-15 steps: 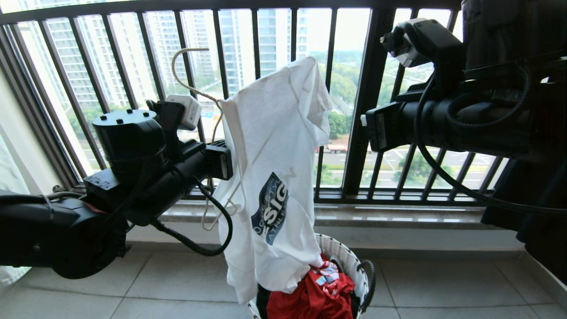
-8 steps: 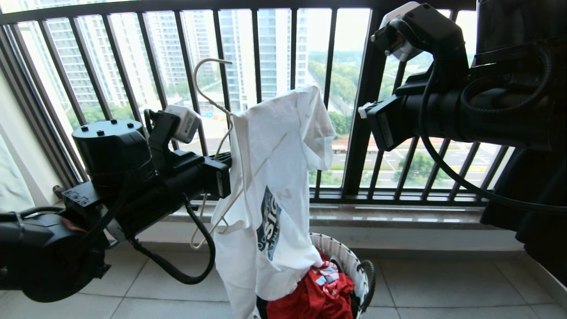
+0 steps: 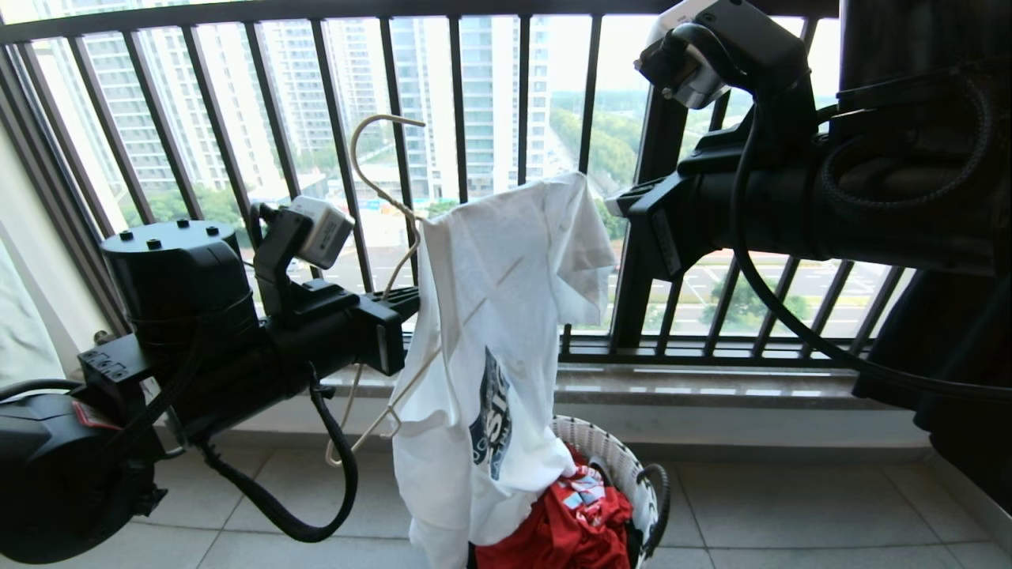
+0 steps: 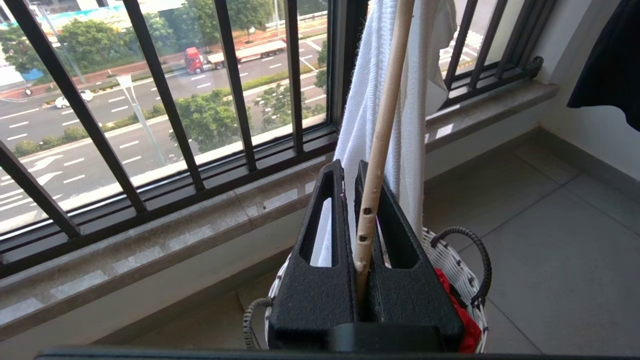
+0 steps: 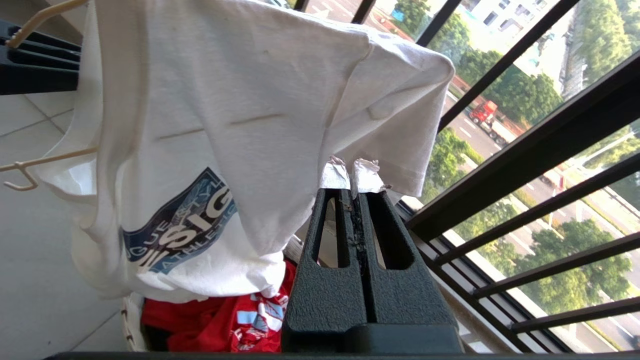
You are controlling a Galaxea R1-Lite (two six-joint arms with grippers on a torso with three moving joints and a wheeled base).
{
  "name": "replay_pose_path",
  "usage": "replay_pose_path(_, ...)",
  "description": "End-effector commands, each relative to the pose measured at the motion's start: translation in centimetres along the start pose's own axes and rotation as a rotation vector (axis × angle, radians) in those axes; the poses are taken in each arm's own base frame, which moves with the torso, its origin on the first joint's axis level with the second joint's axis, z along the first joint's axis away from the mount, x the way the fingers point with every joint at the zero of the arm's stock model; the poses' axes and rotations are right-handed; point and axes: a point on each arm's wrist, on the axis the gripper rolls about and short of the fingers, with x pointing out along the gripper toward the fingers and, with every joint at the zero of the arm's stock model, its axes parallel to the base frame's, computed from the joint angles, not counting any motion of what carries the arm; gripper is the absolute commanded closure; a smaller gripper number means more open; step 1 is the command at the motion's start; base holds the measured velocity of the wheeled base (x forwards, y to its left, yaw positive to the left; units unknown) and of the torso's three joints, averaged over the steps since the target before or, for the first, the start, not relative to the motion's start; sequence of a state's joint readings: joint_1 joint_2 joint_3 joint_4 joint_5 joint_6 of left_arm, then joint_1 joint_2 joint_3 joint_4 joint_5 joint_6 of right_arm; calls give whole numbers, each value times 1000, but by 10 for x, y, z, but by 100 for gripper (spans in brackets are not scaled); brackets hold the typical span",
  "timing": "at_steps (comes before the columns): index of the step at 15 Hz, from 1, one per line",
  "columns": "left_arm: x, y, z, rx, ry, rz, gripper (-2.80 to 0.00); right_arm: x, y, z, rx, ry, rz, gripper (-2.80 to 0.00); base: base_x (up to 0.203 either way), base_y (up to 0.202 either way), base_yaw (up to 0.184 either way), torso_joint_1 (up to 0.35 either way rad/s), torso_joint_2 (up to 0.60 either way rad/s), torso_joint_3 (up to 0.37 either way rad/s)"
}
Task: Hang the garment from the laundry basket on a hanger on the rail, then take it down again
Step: Hang the clothes on the clothes rack
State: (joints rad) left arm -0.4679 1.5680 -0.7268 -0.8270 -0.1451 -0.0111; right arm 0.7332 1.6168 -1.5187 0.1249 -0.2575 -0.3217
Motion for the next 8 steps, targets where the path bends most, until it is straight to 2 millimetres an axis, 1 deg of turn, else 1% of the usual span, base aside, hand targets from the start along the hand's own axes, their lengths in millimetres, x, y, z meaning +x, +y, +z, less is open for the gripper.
replay_pose_path(1, -1, -1, -1, -1, 1, -19, 0, 1, 3, -2, -6, -1, 38, 0, 0, 0, 0, 0, 0, 0)
replay_pose_path(3, -7, -3, -3, -10, 7, -98, 0, 2, 5, -3, -22, -7, 75, 0, 0, 0, 0, 0, 0, 0)
replay_pose_path(6, -6, -2, -9, -16, 28, -109, 0, 10, 5, -6, -50, -7, 113, 0, 0, 0, 0, 0, 0, 0)
replay_pose_path(8, -5, -2, -10, -26, 35, -120, 0, 17, -3, -11, -111, -10, 134, 0, 0, 0, 0, 0, 0, 0)
